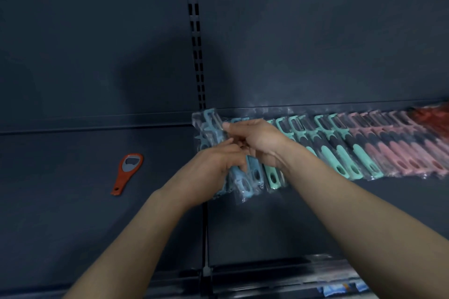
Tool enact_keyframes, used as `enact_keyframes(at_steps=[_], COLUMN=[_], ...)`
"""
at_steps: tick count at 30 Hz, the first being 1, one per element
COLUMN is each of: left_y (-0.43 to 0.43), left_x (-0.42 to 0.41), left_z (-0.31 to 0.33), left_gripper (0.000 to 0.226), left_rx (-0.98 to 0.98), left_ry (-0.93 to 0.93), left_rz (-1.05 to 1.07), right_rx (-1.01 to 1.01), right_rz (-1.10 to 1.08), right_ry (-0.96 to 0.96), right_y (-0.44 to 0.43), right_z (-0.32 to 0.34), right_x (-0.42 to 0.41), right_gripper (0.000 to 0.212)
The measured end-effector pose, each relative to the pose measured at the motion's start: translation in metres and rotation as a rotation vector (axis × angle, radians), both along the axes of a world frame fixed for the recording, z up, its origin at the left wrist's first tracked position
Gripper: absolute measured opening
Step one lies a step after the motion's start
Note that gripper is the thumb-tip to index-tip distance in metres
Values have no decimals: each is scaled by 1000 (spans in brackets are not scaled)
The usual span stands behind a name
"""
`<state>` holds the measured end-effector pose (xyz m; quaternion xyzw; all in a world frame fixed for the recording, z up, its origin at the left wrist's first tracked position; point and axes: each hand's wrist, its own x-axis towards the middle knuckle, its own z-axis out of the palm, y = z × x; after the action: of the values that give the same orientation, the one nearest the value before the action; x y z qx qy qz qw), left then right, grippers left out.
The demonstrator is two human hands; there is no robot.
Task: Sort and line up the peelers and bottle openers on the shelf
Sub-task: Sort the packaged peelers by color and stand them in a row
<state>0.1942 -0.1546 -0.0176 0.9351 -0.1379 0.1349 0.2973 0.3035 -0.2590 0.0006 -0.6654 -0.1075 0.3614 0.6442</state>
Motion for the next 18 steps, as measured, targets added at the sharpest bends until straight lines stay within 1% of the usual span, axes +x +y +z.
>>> enact_keyframes(at_steps=[3,5,7,9,10,11,13,14,16,18], left_y=[-2,-1,1,6,8,10,13,13,14,14], left_x=[-1,-4,-6,-5,-4,-2,4,7,13,18], left_z=[-2,-2,-3,-3,-2,-2,-4,-4,-4,-4], left_gripper=[43,45,45,30,19,12,19,21,23,25], left_rx=[-59,-133,-210,-320,-386,-467,-675,-762,-865,-923], left_ry=[19,0,-45,-69,-31,57,260,322,383,446], left_rz=[-42,-10,128,361,475,557,610,616,622,624], right_rx=[-56,-88,-120,-142,-145,-145,-148,-152,-140,-129], right_rz=[-20,-87,-148,-174,-179,-181,-179,-175,-170,-167], right_ry=[-18,-35,-70,-97,-102,-104,-110,-112,-99,-70], right_y=[3,6,8,9,10,12,16,18,19,18], right_z=[0,-2,-4,-5,-6,-6,-7,-8,-9,-10], right_x=[0,-1,1,3,3,3,2,1,0,0], right_gripper=[10,8,13,16,15,14,14,15,15,14])
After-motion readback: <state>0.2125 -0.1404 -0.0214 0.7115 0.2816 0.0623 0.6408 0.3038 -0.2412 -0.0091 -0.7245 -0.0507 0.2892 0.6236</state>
